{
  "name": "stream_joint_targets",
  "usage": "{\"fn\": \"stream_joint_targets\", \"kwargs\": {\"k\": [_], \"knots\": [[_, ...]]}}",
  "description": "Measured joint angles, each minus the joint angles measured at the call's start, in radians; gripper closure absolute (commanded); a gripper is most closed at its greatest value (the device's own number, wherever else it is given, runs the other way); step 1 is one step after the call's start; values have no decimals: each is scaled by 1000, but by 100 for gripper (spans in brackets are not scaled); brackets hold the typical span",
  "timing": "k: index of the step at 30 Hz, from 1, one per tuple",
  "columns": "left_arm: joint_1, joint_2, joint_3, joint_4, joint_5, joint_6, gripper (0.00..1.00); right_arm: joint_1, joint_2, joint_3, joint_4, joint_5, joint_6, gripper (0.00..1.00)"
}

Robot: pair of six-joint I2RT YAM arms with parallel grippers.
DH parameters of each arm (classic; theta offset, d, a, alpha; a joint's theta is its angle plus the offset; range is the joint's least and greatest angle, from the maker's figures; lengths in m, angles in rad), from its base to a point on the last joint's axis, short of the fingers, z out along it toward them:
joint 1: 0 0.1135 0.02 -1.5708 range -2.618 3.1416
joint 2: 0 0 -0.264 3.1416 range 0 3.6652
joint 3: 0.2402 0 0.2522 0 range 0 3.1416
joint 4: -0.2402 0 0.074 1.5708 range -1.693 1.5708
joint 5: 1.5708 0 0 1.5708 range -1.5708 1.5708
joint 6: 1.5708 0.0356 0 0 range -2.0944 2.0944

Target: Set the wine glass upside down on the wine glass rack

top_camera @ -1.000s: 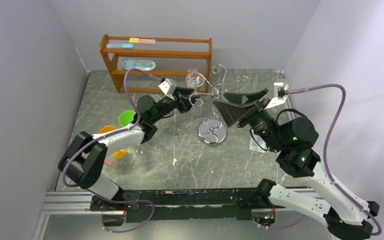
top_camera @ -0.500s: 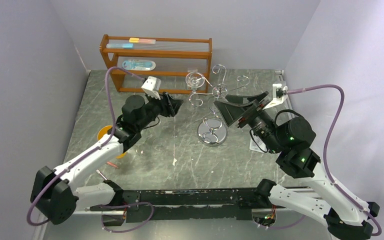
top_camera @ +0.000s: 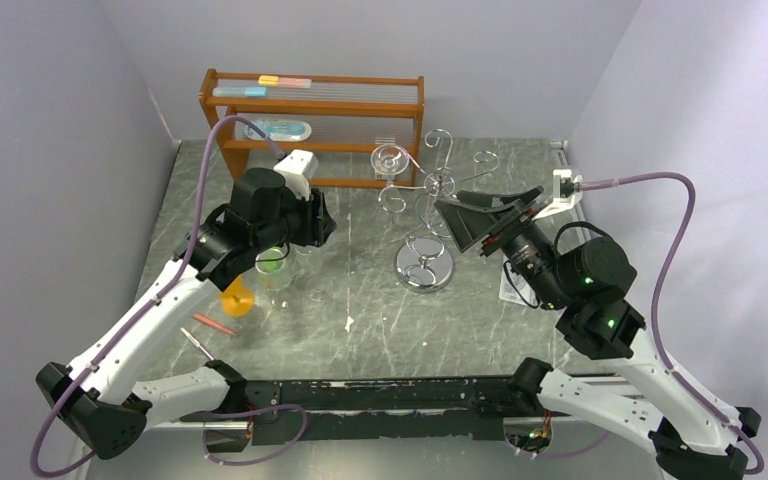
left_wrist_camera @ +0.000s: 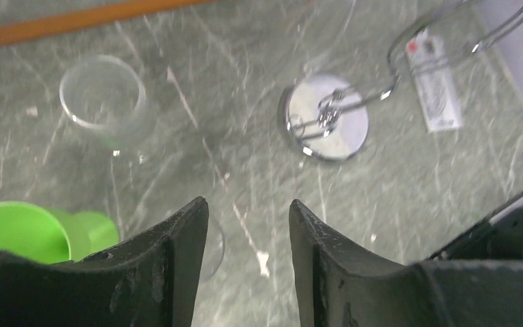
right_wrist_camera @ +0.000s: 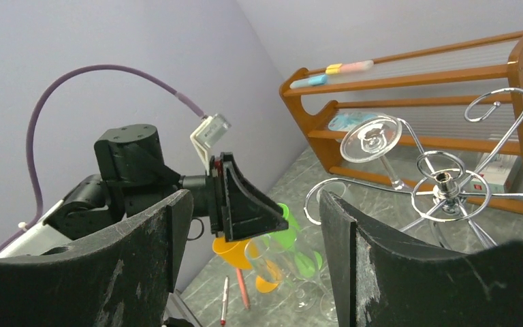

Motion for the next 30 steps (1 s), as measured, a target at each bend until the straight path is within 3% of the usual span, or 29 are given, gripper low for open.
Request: {"fn": "stream_joint_targets", "kwargs": {"k": [3,8,21,30], "knots": [[0,0,16,-117,18,23,46,0,5,0,-2,4,3,28],[0,5,16,-229,47,60,56,0,11,-4,-5,5,12,28],[0,87,-35,-223,42,95,63,0,10,-11,-7,5,21,28],[0,136,-31,-220,29,119,95,0,5,-28,-8,4,24,28]]}}
